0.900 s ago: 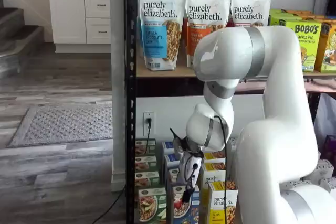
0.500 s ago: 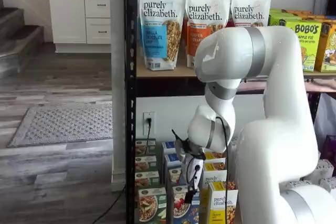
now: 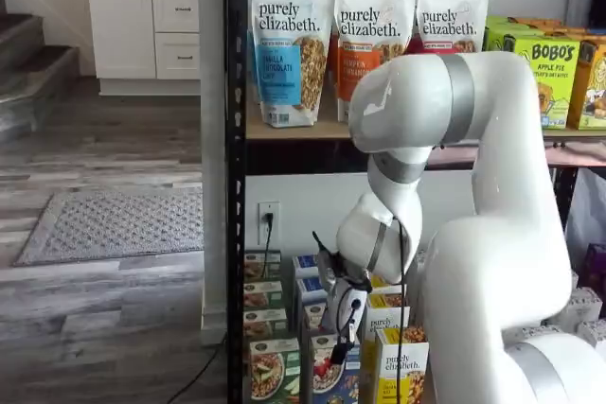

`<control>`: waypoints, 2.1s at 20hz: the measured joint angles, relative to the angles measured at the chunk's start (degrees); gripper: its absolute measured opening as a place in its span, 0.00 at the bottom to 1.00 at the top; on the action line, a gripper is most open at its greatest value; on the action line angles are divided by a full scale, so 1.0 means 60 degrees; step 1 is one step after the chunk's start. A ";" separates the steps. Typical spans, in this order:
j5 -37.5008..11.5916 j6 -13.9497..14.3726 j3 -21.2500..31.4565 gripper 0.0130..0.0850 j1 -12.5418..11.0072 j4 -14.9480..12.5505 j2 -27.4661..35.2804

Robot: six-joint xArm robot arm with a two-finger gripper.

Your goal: Pick up the blue and white box that is on the bottom shelf, the second box from the left

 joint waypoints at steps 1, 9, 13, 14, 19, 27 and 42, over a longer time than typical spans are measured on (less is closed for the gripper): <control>-0.0021 0.0015 -0.0076 1.00 -0.0002 -0.0022 0.0073; -0.0112 0.0201 -0.0747 1.00 -0.0092 -0.0317 0.0691; -0.0081 0.0326 -0.1099 1.00 -0.0135 -0.0492 0.0991; -0.0089 0.0349 -0.1187 1.00 -0.0139 -0.0522 0.1068; -0.0058 0.0472 -0.1649 1.00 -0.0167 -0.0670 0.1450; -0.0058 0.0787 -0.2246 1.00 -0.0188 -0.1019 0.1922; 0.0224 0.1834 -0.3103 1.00 -0.0319 -0.2295 0.2590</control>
